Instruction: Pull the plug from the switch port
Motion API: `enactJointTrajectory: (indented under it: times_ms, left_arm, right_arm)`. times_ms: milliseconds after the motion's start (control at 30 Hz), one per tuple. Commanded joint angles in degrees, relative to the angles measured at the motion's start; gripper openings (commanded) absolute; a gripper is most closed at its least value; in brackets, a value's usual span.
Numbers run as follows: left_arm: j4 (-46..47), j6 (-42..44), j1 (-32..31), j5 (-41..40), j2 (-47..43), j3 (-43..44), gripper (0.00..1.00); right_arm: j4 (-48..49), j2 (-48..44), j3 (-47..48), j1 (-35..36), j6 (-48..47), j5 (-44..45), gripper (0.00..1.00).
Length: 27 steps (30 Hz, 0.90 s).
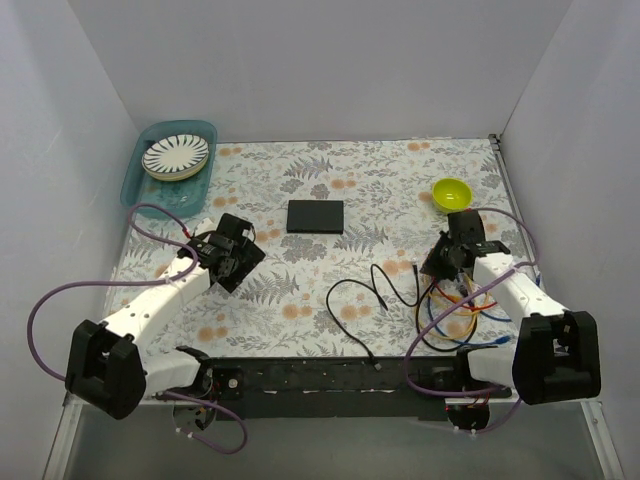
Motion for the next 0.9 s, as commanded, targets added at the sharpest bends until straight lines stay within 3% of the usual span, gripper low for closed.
enactJointTrajectory:
  times_ms: [0, 100, 167, 300, 433, 567, 700, 867]
  left_arm:
    - [3.2, 1.7, 2.8, 2.2, 2.1, 0.3, 0.69]
    - [3.9, 2.6, 4.1, 3.0, 5.5, 2.8, 0.69]
    - [4.1, 3.2, 4.4, 3.2, 7.8, 4.3, 0.69]
    - [5.0, 3.7, 5.1, 3.8, 9.5, 6.2, 0.69]
    - [5.3, 3.8, 6.2, 4.7, 9.5, 5.3, 0.69]
    - [5.7, 4.3, 8.7, 7.3, 9.4, 4.1, 0.69]
    - [6.1, 5.1, 10.3, 8.1, 9.7, 3.5, 0.69]
    - [7.6, 5.9, 10.9, 9.5, 11.3, 2.4, 0.69]
  right_arm:
    - [6.9, -2.7, 8.8, 5.9, -0.8, 2.1, 0.02]
    - [8.3, -1.3, 15.0, 10.6, 0.2, 4.7, 0.09]
    - [7.9, 2.4, 24.1, 16.0, -1.2, 5.7, 0.10]
    - [13.7, 8.1, 35.0, 27.1, -7.2, -4.1, 0.10]
    - [4.3, 21.5, 44.2, 36.4, -10.6, -12.4, 0.04]
    - [2.2, 23.9, 36.7, 47.0, -13.9, -8.9, 0.01]
    - [4.5, 20.7, 23.9, 48.3, -10.4, -10.2, 0.01]
    - [1.3, 18.0, 16.4, 46.8, -9.3, -5.3, 0.01]
